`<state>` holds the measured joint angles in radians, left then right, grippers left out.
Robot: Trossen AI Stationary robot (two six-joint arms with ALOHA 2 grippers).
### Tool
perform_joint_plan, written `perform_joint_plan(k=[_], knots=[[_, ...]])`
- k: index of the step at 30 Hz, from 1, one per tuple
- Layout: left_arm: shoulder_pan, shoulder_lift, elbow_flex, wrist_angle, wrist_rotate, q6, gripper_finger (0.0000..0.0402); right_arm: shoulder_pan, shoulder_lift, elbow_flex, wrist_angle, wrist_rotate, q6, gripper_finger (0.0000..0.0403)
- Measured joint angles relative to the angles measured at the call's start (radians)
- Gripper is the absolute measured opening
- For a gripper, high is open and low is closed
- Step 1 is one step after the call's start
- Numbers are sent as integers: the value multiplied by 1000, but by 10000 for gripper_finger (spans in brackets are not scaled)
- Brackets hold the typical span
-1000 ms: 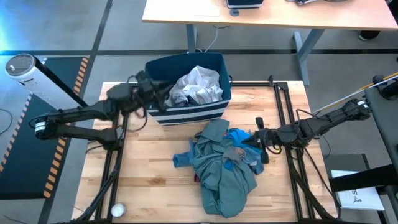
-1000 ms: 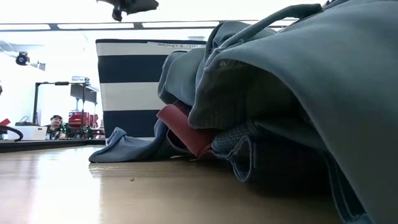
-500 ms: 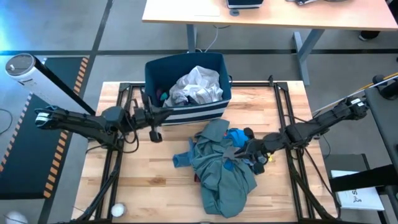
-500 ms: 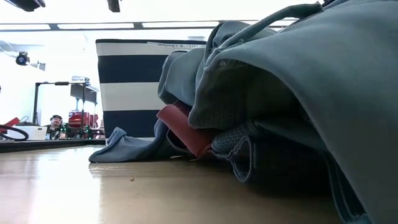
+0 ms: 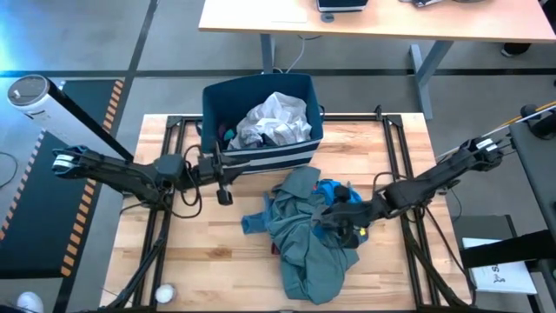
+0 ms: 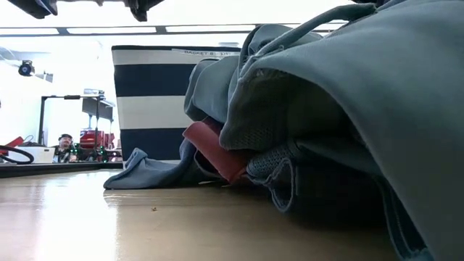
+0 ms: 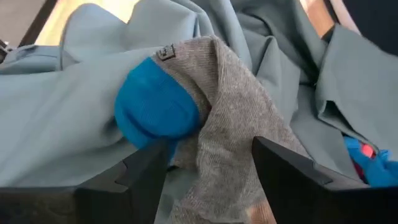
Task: Sort clothes
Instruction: Put the gray sock into the blue laundry organizer
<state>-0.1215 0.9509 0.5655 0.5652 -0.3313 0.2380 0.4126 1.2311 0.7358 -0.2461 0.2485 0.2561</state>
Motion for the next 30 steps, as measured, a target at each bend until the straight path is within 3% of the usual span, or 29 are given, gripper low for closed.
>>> perform_joint_plan(k=[5,12,19,24,30], knots=[[0,22,0,0,-18,-9,52,0,50,45,-119,54,80,176],[1,28,0,3,-53,-9,44,0,107,99,-175,60,46,15],[1,32,0,18,-53,-8,39,0,115,257,-293,59,11,6],[1,36,1,29,-53,-7,39,0,111,403,-341,70,-115,3],[1,36,3,37,-53,-7,38,-32,113,530,-279,181,-278,1]])
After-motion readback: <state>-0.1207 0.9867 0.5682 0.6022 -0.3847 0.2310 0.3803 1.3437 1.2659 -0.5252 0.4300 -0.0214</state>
